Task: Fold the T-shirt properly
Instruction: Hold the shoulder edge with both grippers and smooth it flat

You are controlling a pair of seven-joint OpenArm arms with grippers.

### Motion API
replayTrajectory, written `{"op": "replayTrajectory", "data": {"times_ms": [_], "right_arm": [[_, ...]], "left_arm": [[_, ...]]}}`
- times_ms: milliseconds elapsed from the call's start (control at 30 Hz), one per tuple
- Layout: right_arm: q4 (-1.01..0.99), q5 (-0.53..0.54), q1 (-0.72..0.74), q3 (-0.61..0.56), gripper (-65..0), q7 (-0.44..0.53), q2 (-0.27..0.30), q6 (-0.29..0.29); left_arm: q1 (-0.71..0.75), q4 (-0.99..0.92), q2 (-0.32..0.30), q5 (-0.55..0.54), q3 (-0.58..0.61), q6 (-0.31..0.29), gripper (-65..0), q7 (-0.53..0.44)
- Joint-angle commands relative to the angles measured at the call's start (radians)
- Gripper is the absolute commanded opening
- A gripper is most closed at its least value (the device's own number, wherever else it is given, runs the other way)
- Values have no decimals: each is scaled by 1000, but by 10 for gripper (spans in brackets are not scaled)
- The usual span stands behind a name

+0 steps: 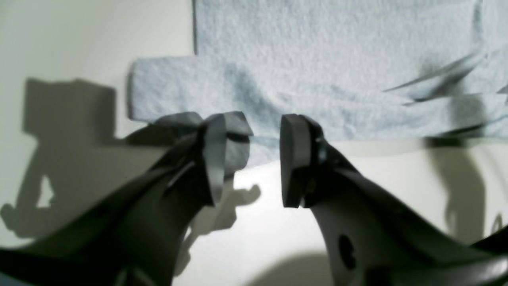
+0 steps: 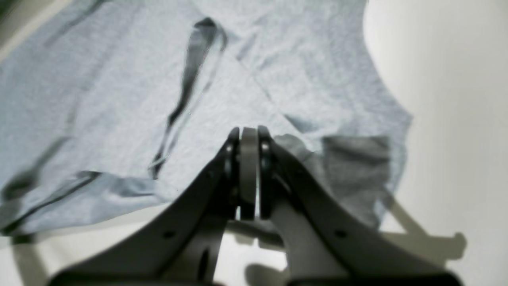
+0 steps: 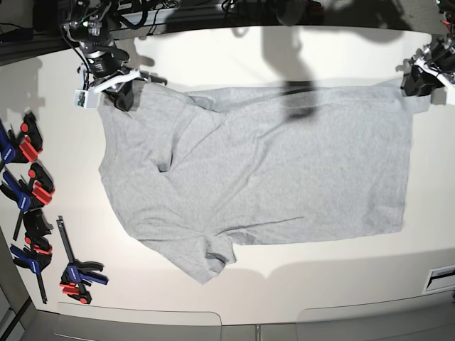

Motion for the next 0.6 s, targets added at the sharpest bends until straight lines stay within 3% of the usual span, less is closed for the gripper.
{"op": "replayTrajectory", "data": {"times_ms": [0, 100, 200, 433, 567], "right_arm": [[11, 10, 2, 2, -650, 29, 9, 7], [-3, 6, 3, 2, -650, 41, 11, 7], [-17, 2, 8, 2, -650, 55, 11, 7], [-95, -46, 75, 1, -650, 56, 17, 7], [-205, -46, 111, -8, -650, 60, 49, 7]], "left_arm": [[0, 14, -13, -11, 5, -9, -459, -24], [-1, 14, -3, 92, 59, -9, -465, -114], [-11, 14, -3, 216, 135, 76, -487, -192], [-52, 14, -3, 381, 227, 193, -541, -207], [-46, 14, -3, 410, 227, 196, -541, -199]]}}
